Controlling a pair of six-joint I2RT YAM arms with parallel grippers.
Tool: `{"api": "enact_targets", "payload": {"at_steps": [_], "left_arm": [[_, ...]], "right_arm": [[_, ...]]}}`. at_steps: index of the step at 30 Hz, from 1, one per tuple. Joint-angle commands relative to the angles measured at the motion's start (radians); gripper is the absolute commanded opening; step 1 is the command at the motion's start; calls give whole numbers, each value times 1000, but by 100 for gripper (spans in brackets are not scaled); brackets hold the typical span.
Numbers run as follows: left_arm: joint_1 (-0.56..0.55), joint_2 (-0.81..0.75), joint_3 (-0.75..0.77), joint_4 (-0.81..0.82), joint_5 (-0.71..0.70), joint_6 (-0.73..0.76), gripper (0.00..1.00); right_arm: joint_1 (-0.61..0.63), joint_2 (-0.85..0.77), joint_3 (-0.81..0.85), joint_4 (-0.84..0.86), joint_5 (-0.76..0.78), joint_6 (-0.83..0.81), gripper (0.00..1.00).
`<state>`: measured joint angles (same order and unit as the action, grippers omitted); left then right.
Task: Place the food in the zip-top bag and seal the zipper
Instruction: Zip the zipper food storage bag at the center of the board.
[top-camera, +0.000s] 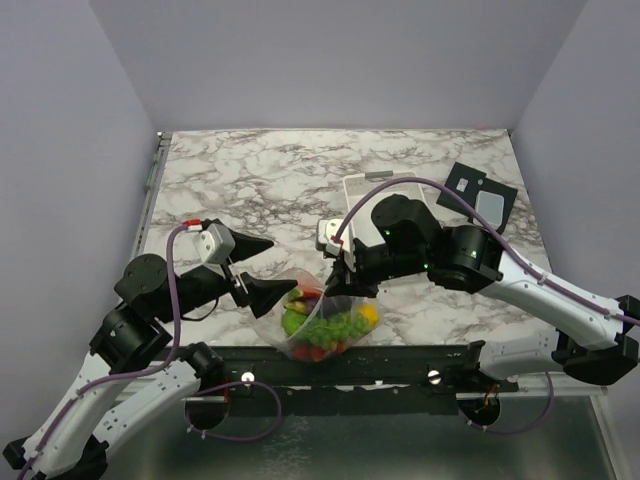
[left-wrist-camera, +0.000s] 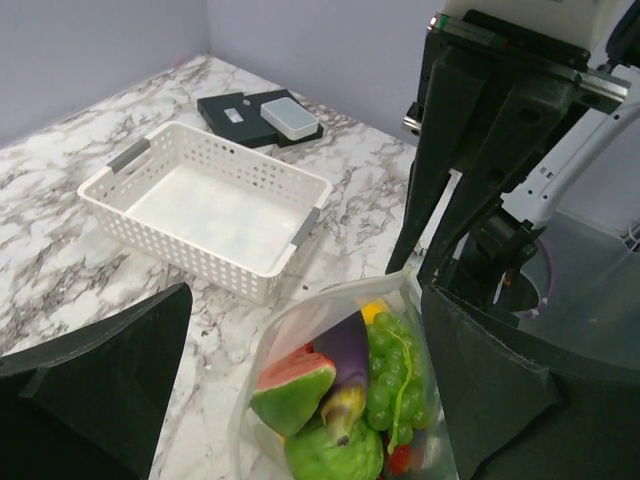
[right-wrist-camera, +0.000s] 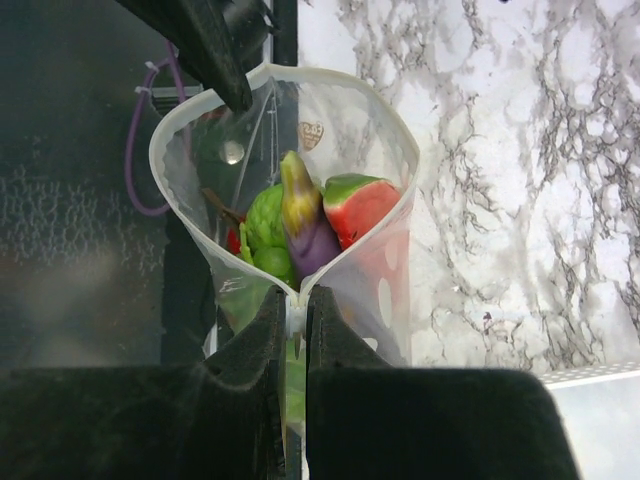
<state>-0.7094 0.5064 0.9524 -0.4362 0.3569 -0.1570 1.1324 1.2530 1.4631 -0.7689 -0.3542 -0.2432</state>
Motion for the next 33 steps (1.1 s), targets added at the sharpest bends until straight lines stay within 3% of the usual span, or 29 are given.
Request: {"api": "enact_targets", "payload": {"at_steps": [1,9,15,33], "left_arm": [[-7,-39,-59,156,132,34,99],[-6,27,-70,174,377,55,99],[-6,79,-70,180,455,68,99],[-7,114,-135,196,429,41,95]], "right_arm": [[4,2,69,5,-82,26,1],[6,27,91,19,-122,54,1],[5,66,117,19,-139,70,1],[5,74,177,49,-51,145,1]]}}
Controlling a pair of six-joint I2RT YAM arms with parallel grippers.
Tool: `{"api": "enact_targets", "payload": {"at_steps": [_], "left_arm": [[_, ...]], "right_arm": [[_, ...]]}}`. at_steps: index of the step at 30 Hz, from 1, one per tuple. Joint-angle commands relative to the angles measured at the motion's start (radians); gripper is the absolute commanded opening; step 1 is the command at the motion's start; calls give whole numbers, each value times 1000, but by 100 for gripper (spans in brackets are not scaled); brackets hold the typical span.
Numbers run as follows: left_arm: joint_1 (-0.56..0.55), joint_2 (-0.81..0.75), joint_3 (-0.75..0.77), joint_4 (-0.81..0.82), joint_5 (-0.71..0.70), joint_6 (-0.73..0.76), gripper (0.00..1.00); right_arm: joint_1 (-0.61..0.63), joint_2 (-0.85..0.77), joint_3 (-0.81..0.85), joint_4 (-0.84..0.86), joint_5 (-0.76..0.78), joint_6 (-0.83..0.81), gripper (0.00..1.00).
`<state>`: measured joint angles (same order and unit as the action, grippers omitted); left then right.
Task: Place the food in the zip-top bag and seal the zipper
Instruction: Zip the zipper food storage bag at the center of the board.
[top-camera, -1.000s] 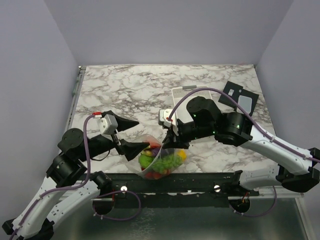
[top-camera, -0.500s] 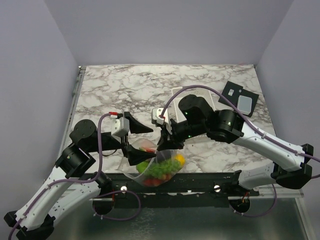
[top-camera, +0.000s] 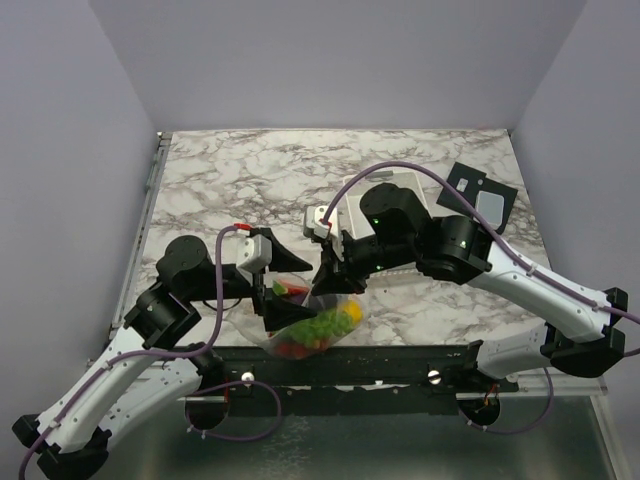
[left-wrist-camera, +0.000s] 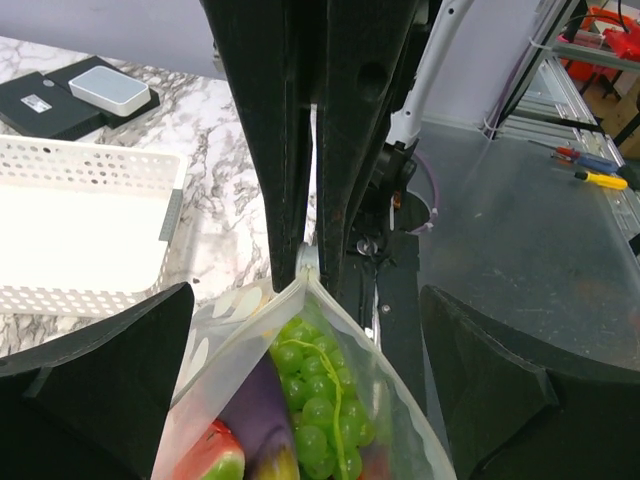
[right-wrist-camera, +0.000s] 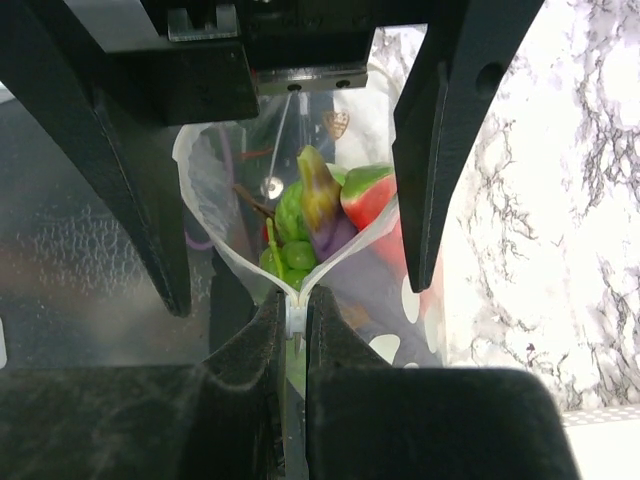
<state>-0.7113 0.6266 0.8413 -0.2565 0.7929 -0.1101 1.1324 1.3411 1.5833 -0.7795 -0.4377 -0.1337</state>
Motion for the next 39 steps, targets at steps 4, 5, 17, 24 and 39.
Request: {"api": "enact_targets", "payload": {"at_steps": [4,5,17,24,39], "left_arm": [[-5,-13,-30,16,-35,-14,93],[-5,-14,-34,16,-43,-14,92],[-5,-13,-42,-14,-84,-13,62],[-4,-6,-21,-52,-110,4,34],[-5,-10,12,-81,-57,32,0]], "right_arm": [[5,-5,77,42,67,46,1],[5,-2,81,39,75,50,1],[5,-3,110,28,157,93,1],[5,-2,109,19,197,101,1],[5,-35,73,33,208,102,2]]}}
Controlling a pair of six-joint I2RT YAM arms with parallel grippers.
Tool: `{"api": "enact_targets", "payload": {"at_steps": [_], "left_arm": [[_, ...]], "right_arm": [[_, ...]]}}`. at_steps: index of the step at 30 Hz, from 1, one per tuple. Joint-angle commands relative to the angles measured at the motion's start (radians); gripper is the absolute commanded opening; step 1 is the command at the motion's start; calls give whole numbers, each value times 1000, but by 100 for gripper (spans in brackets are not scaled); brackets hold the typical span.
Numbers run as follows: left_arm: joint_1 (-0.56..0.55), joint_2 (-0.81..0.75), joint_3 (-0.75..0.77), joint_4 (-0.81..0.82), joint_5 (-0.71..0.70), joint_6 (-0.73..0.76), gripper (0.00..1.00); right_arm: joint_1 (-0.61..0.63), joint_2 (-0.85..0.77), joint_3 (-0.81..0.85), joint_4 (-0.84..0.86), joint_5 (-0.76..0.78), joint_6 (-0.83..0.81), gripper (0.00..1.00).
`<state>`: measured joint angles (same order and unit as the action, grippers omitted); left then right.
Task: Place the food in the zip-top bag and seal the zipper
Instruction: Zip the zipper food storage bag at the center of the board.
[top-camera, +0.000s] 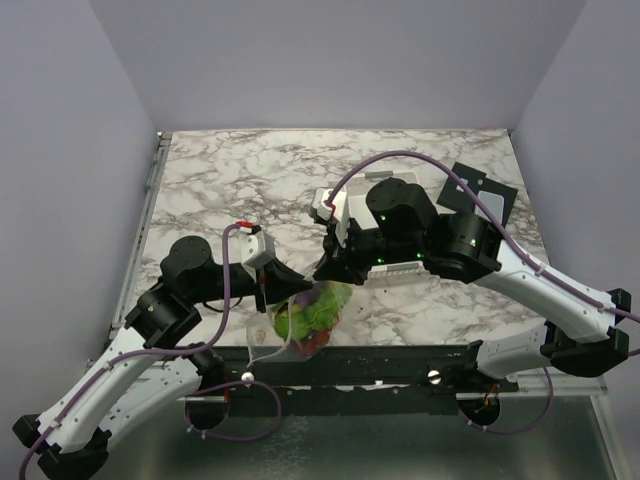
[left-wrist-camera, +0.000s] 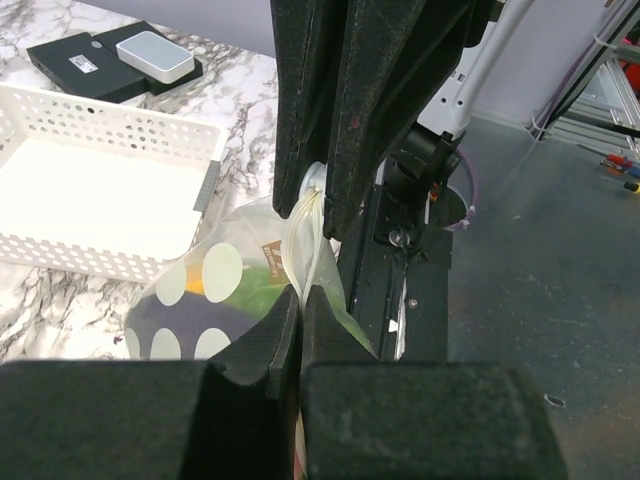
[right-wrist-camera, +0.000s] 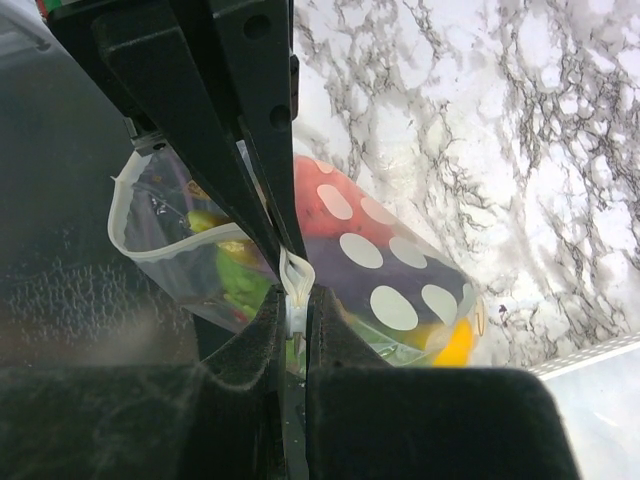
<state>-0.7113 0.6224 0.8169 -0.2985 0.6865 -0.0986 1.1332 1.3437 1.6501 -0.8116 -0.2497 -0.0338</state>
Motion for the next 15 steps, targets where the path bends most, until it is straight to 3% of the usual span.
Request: {"api": "enact_targets", "payload": {"at_steps": [1,8,12,15], "left_arm": [[-4,-7,41,-40,58,19,0],[-5,-17,70,-39,84,15,0],[-5,-15,81,-40,97,6,0],[-5,-21,86,-39,110,-1,0]], "right_arm": [[4,-45,-3,72,16,0,3],[4,-122,-116,163,-40,-43,23],[5,-180,-217,252,-73,-89,43],[4,-217,-277,301,-110,-124,49]]}}
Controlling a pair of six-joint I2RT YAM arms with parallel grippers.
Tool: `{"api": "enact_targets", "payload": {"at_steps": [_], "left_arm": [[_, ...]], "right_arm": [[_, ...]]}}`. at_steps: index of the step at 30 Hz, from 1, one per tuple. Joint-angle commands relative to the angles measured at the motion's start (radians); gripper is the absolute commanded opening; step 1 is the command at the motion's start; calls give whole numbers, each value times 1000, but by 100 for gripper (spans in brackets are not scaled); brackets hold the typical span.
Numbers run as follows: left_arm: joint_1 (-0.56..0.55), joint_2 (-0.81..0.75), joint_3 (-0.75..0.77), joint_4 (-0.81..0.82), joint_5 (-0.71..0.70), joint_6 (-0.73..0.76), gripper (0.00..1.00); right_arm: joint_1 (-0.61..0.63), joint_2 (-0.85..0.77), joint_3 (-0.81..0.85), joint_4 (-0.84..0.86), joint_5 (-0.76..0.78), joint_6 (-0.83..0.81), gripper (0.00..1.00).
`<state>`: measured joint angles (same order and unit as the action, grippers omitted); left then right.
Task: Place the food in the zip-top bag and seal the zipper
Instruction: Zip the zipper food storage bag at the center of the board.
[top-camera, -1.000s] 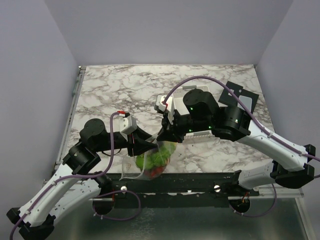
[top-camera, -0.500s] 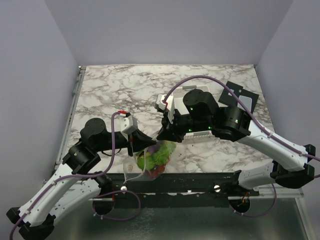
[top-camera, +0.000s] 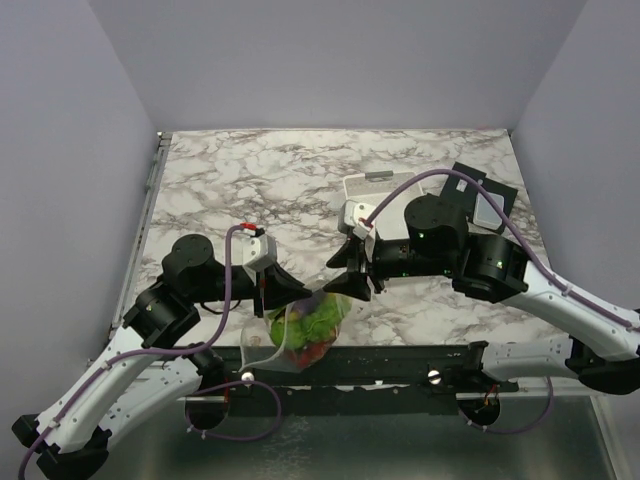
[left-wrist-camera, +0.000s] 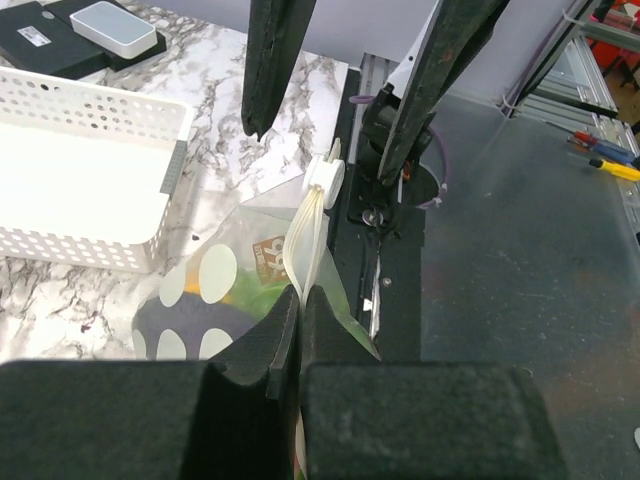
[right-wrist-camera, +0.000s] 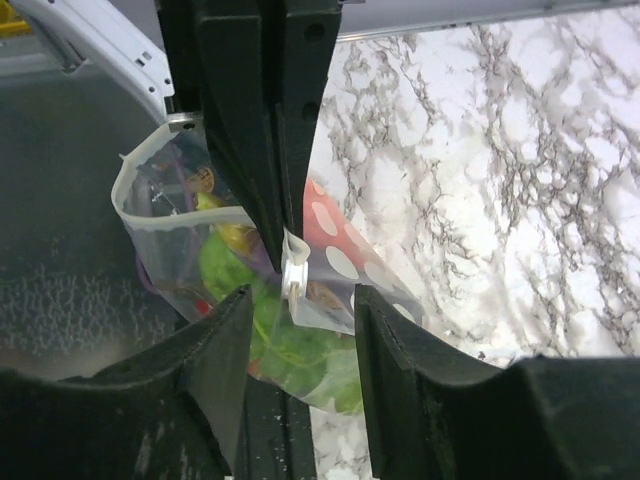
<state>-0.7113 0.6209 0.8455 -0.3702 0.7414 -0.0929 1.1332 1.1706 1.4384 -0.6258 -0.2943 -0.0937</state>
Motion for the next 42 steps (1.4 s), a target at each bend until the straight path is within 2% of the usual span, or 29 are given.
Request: {"api": "enact_targets", "payload": {"at_steps": [1,7,14,20,26,29,30,34,38,40,42], "left_arm": [[-5,-22,58,32,61,-9,0],[-5,-37,68,31,116,-23,0],[-4,-41,79,32,161,-28,0],[-5,-42,74,32,176,-30,0],[-4,-54,75,32,179,-29,0],[-5,-56,78,32,182,-27,0],[-5,-56,77,33,184,-28,0],[-5,-57,75,32,188,-28,0],[-5,-66,76,26,161,-26,3],[-5,-74,76,23,132,-24,21],[-4,-76,79,23,123,-21,31]], "right_arm": [[4,-55,-94,132,-80,-76,52],[5,-129,-241,257,-163,-139,58],[4,-147,-325,392,-240,-153,58],[4,-119,-327,435,-260,-149,56],[5,-89,-306,417,-285,-143,49],[4,-75,-299,398,-292,-144,42],[5,-71,-299,397,-294,-145,36],[4,-57,-285,388,-306,-147,2],[5,-58,-272,370,-313,-144,1],[4,-55,-257,351,-301,-131,1],[4,-44,-230,316,-289,-117,1]]}}
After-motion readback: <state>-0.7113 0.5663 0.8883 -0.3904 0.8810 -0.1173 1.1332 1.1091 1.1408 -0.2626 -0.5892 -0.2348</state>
